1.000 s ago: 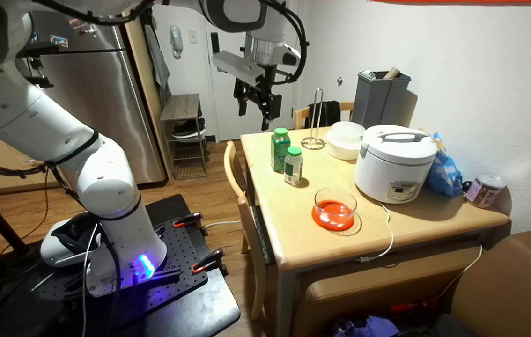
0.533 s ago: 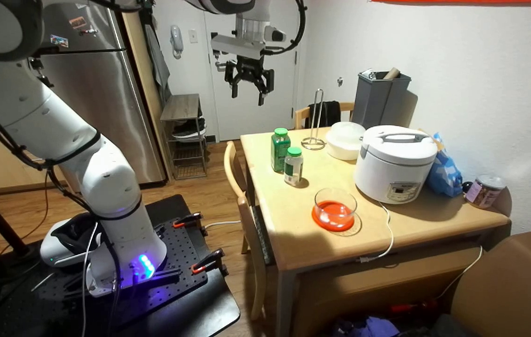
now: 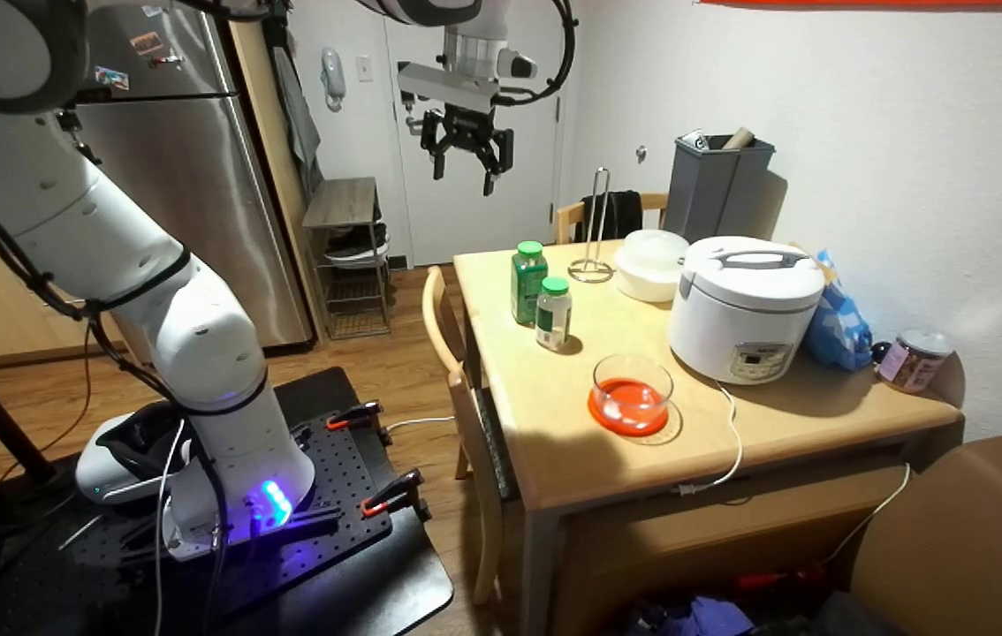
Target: Put the green bottle on top of the other bottle
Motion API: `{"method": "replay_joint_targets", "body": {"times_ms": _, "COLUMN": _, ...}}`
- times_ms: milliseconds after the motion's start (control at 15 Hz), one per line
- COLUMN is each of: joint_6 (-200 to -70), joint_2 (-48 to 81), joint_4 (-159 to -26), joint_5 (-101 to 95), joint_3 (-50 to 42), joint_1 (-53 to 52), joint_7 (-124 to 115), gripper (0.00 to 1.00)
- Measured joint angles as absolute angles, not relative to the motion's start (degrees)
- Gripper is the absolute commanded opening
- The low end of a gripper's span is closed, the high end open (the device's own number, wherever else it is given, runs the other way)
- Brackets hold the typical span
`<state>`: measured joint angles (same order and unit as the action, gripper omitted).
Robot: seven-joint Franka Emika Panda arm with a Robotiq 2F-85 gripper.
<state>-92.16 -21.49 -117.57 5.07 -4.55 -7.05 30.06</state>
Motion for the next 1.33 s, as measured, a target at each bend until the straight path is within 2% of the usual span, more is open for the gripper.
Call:
{"method": "replay_joint_targets", "body": {"times_ms": 533, "joint_6": -92.66, "joint_2": -7.48, "joint_4": -109.79, "joint_5": 8.78, "joint_3": 5.54, "joint_1": -11.56, "joint_7": 26.47, "gripper": 1.00}}
{"method": "replay_joint_targets", "body": {"times_ms": 933, "joint_6": -92.77, "joint_2": -5.12, "joint_4": -107.46, "joint_5": 8.78, "joint_3": 6.18, "joint_1": -11.62, "joint_7": 26.35, "gripper": 1.00}}
{"method": "replay_joint_targets", "body": {"times_ms": 1333, "joint_6": -105.78, "joint_2": 0.32, "joint_4": -107.02, "joint_5": 9.49, "joint_3": 7.51, "joint_1": -11.44, "joint_7": 13.79, "gripper": 1.00}}
